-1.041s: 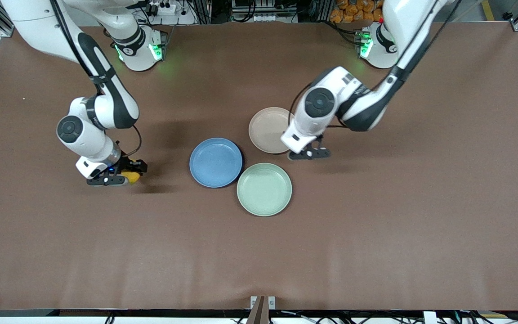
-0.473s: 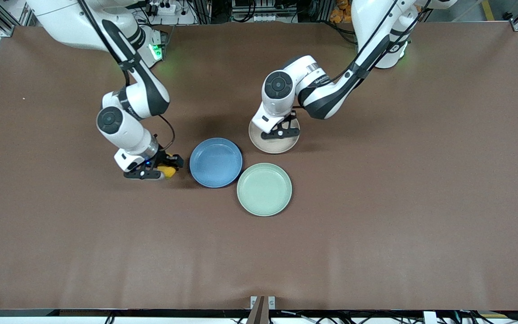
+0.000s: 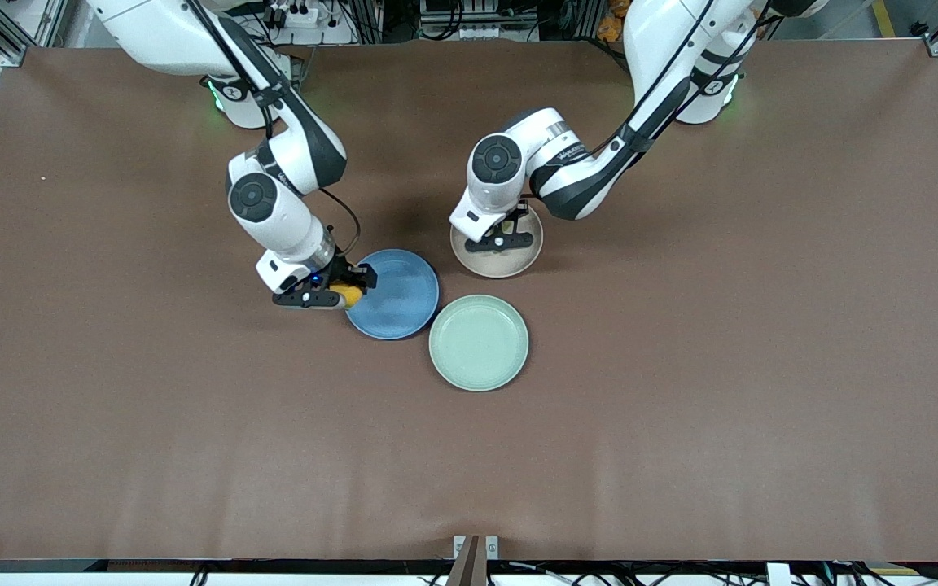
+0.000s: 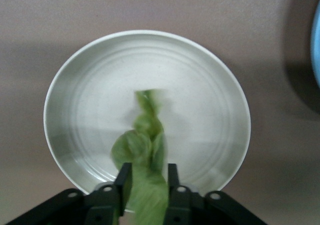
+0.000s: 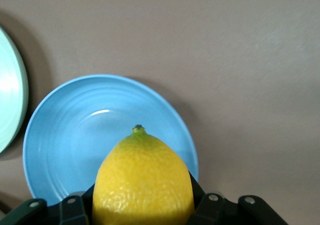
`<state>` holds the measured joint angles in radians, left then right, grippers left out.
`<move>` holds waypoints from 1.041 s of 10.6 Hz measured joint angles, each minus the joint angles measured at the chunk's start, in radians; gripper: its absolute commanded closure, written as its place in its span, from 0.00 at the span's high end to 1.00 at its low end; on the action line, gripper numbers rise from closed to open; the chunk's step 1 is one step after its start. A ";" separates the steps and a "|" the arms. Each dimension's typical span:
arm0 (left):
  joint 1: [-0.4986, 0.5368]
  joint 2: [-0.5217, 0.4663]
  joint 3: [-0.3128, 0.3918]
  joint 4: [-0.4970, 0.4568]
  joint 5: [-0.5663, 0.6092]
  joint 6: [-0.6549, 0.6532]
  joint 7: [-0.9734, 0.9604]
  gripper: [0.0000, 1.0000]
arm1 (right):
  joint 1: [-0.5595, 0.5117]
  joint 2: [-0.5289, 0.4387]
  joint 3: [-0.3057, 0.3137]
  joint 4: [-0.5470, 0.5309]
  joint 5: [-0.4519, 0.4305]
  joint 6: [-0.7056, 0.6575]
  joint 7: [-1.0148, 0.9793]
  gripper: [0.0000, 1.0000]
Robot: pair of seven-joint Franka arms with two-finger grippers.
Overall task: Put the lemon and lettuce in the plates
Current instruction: 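Carry the lettuce to the cream plate while the right gripper carries the lemon, then release the lettuce on the cream plate and the lemon on the blue plate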
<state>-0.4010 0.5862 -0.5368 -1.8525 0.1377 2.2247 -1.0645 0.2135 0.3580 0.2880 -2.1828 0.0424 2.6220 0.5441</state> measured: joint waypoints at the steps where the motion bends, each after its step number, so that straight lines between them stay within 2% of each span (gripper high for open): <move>1: 0.000 0.000 0.002 0.004 0.000 0.000 0.000 1.00 | 0.017 0.014 0.000 0.007 -0.008 0.000 0.032 0.15; 4: 0.006 -0.001 0.009 0.041 0.000 0.002 0.000 1.00 | 0.066 0.090 -0.001 0.065 -0.086 0.000 0.168 0.15; 6: 0.010 -0.005 0.041 0.076 0.011 0.002 0.000 1.00 | 0.091 0.141 -0.004 0.108 -0.113 0.000 0.222 0.15; 9: 0.028 -0.008 0.098 0.118 0.052 0.002 0.000 1.00 | 0.111 0.183 -0.013 0.135 -0.126 0.000 0.234 0.22; 10: 0.045 -0.009 0.105 0.134 0.058 0.002 0.000 1.00 | 0.113 0.187 -0.014 0.135 -0.127 0.000 0.234 0.39; 11: 0.064 -0.010 0.111 0.145 0.079 0.002 0.000 1.00 | 0.115 0.192 -0.016 0.136 -0.129 0.000 0.235 0.69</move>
<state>-0.3367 0.5760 -0.4259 -1.7072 0.2171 2.2265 -1.0647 0.3283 0.5497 0.2715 -2.0466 -0.0870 2.6220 0.7791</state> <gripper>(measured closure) 0.000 0.405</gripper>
